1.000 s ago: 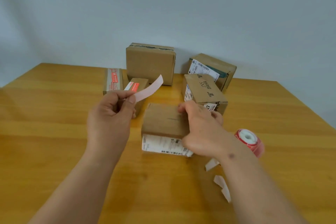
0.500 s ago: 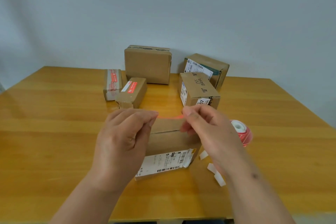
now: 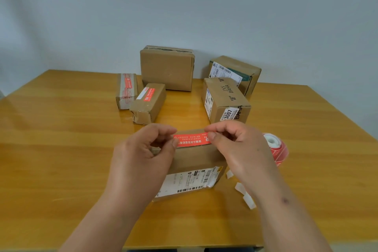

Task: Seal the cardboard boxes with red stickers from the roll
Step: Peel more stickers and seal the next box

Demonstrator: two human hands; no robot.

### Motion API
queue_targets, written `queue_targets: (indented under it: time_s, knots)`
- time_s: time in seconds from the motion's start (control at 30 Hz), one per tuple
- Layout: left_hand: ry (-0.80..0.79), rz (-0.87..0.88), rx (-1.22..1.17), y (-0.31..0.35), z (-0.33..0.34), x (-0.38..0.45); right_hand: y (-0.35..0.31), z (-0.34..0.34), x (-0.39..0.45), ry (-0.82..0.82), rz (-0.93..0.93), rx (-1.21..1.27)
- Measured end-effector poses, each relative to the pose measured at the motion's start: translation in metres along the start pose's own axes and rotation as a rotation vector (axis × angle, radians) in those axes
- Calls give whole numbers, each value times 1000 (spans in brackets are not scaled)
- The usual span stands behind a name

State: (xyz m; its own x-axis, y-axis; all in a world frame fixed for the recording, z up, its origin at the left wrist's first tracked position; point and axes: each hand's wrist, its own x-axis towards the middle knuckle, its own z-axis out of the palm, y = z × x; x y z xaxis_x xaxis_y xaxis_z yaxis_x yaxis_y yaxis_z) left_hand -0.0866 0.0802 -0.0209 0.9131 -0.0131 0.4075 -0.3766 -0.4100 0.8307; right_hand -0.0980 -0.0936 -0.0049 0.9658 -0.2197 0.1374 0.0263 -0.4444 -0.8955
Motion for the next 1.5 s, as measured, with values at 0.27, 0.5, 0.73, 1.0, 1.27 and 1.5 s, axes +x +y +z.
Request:
queue_targets:
  time_s: [0.27,0.5,0.73,1.0,1.27,1.5]
  knots:
    - [-140,-118,245,4,2,16,1,14,0,29,-99,-371]
    - [-214,-169,425,9,6,25,-1,18,1,68,-147,-432]
    - [-236,-161,511,11,8,29,-2,22,5,66,-140,-608]
    - [-389,-197,487,13,5,40,-5,22,9,32,-105,-597]
    - [-414,-255,456,14,7,43,-8,22,8,26,-109,-524]
    - [-382,-208,551,15,12,45,-6,20,11,21,-122,-636]
